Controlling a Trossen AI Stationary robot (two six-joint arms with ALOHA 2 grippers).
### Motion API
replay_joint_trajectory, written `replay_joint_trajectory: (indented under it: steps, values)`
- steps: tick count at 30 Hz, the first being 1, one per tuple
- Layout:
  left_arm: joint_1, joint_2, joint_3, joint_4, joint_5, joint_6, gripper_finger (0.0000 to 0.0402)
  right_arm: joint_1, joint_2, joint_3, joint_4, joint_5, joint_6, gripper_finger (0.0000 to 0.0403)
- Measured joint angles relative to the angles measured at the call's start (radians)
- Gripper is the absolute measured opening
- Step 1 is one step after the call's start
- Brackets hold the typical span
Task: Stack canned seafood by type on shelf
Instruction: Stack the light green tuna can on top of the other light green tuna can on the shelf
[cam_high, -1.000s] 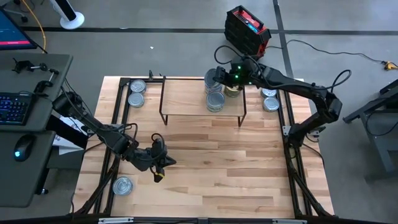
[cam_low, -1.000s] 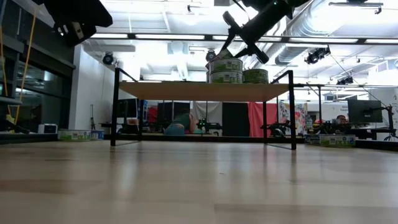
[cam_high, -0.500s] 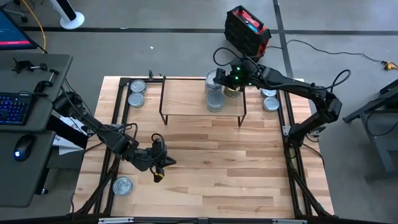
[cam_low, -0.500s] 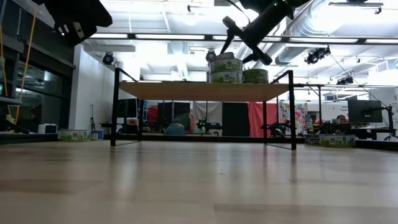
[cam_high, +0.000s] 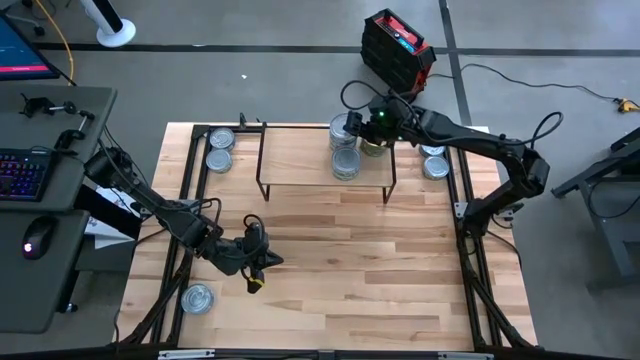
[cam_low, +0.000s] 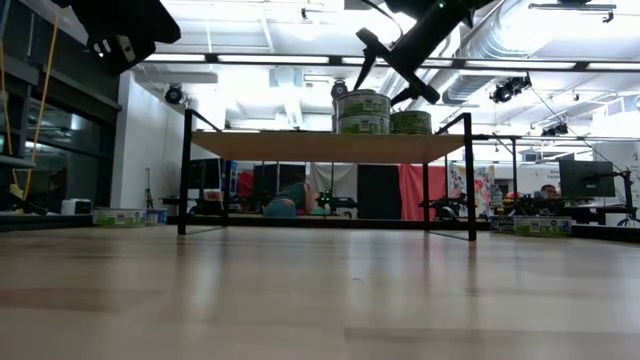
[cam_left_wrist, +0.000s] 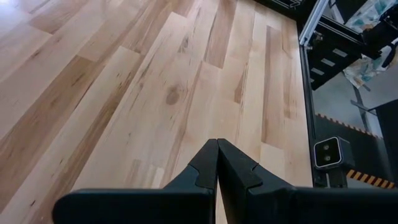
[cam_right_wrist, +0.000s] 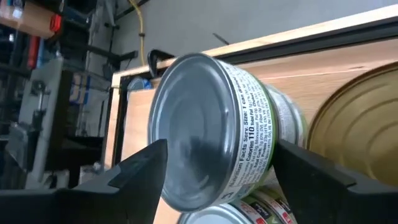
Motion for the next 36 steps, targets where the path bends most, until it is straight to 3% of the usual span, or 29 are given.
replay_joint_trajectory:
  steps: [16, 23, 28, 33, 36]
  values:
    - [0.0, 0.0, 0.0, 0.0, 0.001, -0.015, 0.0001, 0.018, -0.008, 0.0, -0.063, 0.058, 0.002, 0.0275]
    - [0.0, 0.0, 0.0, -0.003, 0.001, -0.008, 0.0001, 0.051, -0.147, 0.0, -0.158, 0.06, -0.087, 0.0275]
    - [0.0, 0.0, 0.0, 0.002, 0.001, -0.006, 0.0001, 0.195, -0.237, 0.0, -0.387, 0.153, -0.083, 0.0275]
    - [0.006, 0.0, 0.0, 0.01, 0.001, 0.002, 0.0001, 0.453, -0.246, 0.0, -0.583, 0.254, 0.067, 0.0275]
    - [0.017, 0.0, 0.0, 0.011, 0.001, 0.029, 0.0001, 0.622, -0.224, 0.0, -0.641, 0.252, 0.168, 0.0275]
